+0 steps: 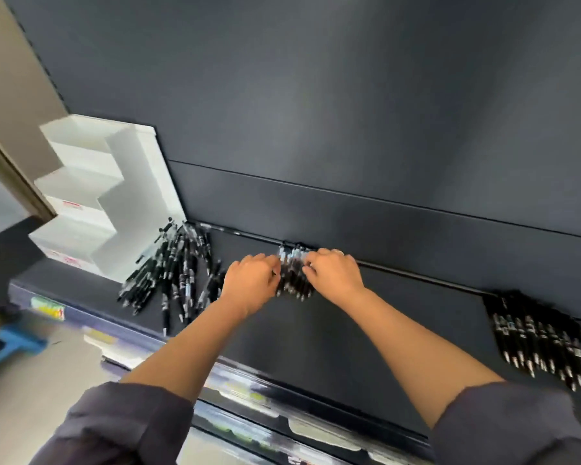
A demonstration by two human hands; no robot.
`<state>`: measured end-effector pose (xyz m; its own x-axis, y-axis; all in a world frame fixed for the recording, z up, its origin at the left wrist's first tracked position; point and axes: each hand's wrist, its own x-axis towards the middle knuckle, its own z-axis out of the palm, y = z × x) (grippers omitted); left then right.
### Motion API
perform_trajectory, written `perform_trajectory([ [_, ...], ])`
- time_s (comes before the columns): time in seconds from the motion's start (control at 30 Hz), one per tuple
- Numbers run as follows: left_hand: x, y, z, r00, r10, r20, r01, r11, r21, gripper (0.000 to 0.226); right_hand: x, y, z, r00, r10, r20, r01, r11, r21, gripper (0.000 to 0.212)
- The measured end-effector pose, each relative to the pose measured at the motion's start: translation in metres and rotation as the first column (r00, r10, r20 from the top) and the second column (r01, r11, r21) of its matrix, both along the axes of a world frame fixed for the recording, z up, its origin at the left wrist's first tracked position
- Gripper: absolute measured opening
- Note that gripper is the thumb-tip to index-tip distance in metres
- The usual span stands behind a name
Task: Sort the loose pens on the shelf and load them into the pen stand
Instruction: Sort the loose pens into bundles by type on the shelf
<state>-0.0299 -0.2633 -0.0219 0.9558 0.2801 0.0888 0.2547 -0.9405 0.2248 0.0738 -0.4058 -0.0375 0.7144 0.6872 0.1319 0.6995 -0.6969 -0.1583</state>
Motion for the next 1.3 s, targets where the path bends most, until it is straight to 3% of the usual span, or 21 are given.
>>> perform_trajectory([
  [0.1, -0.015, 0.055, -0.005, 1.000, 0.018, -0.026, -0.018, 1.000, -0.008, 0.019, -0.017, 0.055, -0.002, 0.996, 0.016, -0.084, -0.018, 0.999, -0.026, 0.022],
  [0.23, -0.038, 0.118, -0.018, 0.995, 0.048, -0.093, -0.050, 0.998, -0.027, 0.019, -0.042, 0.110, -0.007, 0.950, 0.005, -0.313, -0.041, 0.993, -0.108, 0.023],
  [0.4, -0.054, 0.166, -0.035, 0.986, 0.016, -0.166, -0.022, 0.999, -0.034, 0.020, -0.072, 0.160, -0.021, 0.859, -0.161, -0.487, 0.015, 0.957, -0.289, 0.023],
  [0.6, -0.054, 0.170, -0.055, 0.982, -0.020, -0.188, 0.020, 1.000, -0.001, 0.022, -0.089, 0.184, -0.034, 0.841, -0.342, -0.419, 0.177, 0.906, -0.384, 0.029],
  [0.87, -0.038, 0.159, -0.062, 0.969, 0.018, -0.247, 0.000, 0.997, 0.072, 0.031, -0.083, 0.180, -0.029, 0.669, -0.437, -0.601, 0.239, 0.893, -0.382, 0.024],
  [0.97, -0.038, 0.159, -0.063, 0.960, 0.045, -0.275, -0.019, 0.995, 0.094, 0.033, -0.091, 0.184, -0.031, 0.728, -0.412, -0.548, 0.197, 0.891, -0.409, 0.032],
  [1.07, -0.037, 0.156, -0.061, 0.949, 0.075, -0.306, -0.049, 0.995, 0.092, 0.035, -0.098, 0.190, -0.035, 0.786, -0.397, -0.475, 0.186, 0.883, -0.430, 0.026],
  [1.3, -0.032, 0.148, -0.066, 0.923, 0.086, -0.374, -0.061, 0.995, 0.079, 0.036, -0.100, 0.184, -0.036, 0.805, -0.437, -0.401, 0.285, 0.878, -0.385, 0.021],
])
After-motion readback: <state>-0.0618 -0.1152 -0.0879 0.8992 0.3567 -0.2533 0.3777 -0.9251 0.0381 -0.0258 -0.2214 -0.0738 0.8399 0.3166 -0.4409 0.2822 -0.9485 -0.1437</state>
